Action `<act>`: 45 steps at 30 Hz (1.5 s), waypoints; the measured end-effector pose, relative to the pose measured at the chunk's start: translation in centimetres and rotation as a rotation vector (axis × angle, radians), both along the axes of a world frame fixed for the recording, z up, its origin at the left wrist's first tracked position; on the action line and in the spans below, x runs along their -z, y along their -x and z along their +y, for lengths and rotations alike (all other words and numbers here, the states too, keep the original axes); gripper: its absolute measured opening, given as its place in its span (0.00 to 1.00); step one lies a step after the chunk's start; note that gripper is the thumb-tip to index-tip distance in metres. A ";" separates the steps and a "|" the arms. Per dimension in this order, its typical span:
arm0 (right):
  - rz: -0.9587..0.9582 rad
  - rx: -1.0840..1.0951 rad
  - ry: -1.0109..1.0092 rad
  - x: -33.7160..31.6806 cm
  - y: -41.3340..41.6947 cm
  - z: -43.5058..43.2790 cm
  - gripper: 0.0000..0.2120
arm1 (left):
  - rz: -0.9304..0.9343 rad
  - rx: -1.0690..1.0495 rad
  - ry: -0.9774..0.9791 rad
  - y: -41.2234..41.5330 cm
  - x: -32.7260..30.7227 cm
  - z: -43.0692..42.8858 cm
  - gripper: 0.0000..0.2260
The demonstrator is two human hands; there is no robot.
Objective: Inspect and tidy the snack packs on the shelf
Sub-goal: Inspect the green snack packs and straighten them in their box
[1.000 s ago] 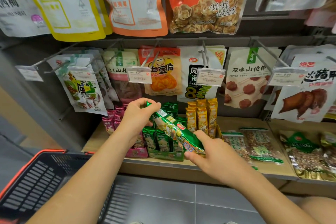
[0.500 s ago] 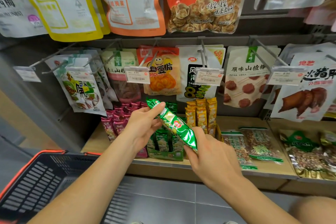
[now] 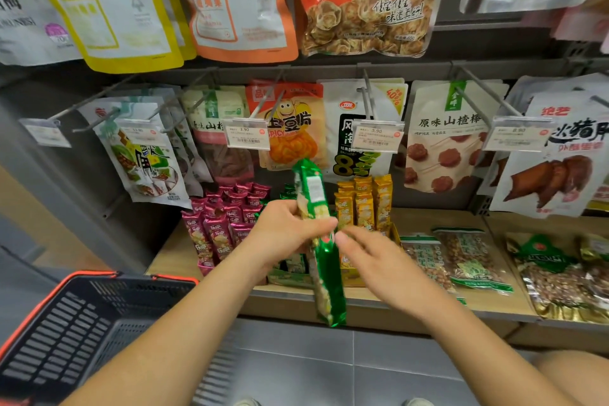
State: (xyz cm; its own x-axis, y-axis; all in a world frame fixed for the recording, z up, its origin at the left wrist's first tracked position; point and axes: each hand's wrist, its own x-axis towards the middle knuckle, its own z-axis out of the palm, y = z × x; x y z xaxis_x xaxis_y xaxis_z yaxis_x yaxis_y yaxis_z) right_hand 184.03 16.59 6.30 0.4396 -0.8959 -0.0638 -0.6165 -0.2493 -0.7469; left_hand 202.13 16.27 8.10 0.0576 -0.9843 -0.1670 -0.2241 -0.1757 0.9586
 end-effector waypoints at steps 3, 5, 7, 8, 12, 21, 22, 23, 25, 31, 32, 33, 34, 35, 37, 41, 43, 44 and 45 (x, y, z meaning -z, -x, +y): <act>-0.356 0.127 -0.116 -0.6 0.6 -0.7 0.26 | -0.299 0.239 -0.009 0.7 0.1 0.6 0.10; -0.499 0.139 -0.173 -0.5 0.5 -0.7 0.13 | -0.444 0.326 -0.006 1.7 0.3 0.9 0.12; -0.556 0.181 -0.152 -0.3 0.2 -0.5 0.09 | -0.526 0.322 0.012 2.4 0.5 0.9 0.12; -0.588 0.220 -0.142 -0.3 0.1 -0.5 0.08 | -0.537 0.298 0.018 2.7 0.6 0.9 0.13; -0.827 0.450 -0.194 -1.0 0.9 -1.1 0.05 | -0.473 0.176 0.027 3.2 0.9 1.1 0.16; -1.093 0.800 -0.215 -2.8 4.1 -2.2 0.09 | -0.464 0.205 0.005 1.8 0.2 0.9 0.23; -1.107 0.820 -0.213 -3.0 4.2 -2.2 0.09 | -0.431 0.202 0.010 1.5 0.1 0.9 0.23; -1.113 0.836 -0.213 -3.1 4.4 -2.3 0.09 | -0.391 0.191 0.018 1.3 -0.1 0.9 0.23; -1.118 0.863 -0.219 -3.2 4.6 -2.3 0.10 | -0.321 0.160 0.043 0.9 -0.3 0.9 0.22; -1.194 0.849 -0.357 -3.0 5.1 -2.6 0.03 | -0.334 0.102 0.136 -0.5 -0.9 0.7 0.17; -1.207 0.833 -0.397 -3.0 5.2 -2.7 0.01 | -0.364 0.098 0.148 -0.8 -0.9 0.6 0.18; -1.209 0.811 -0.435 -3.1 5.4 -2.7 0.02 | -0.382 0.090 0.165 -1.2 -1.0 0.5 0.19; -1.200 0.779 -0.471 -3.1 5.6 -2.7 0.03 | -0.384 0.077 0.184 -1.6 -1.0 0.5 0.19; -1.177 0.738 -0.503 -3.1 5.8 -2.8 0.04 | -0.364 0.062 0.197 -2.2 -1.0 0.4 0.20; -1.099 0.642 -0.554 -3.0 6.1 -2.8 0.05 | -0.263 0.023 0.198 -3.1 -1.1 0.2 0.21; -0.997 0.569 -0.582 -2.8 6.1 -3.0 0.10 | 0.161 -0.092 0.125 -4.1 -0.8 0.0 0.22; -1.013 0.591 -0.585 -2.8 6.1 -3.1 0.13 | 0.415 -0.097 0.085 -4.1 -0.7 -0.1 0.19; -1.025 0.606 -0.587 -2.8 6.1 -3.1 0.13 | 0.487 -0.113 0.079 -4.0 -0.7 -0.1 0.18; -1.037 0.619 -0.590 -2.8 6.0 -3.1 0.13 | 0.513 -0.144 0.083 -3.9 -0.5 -0.1 0.16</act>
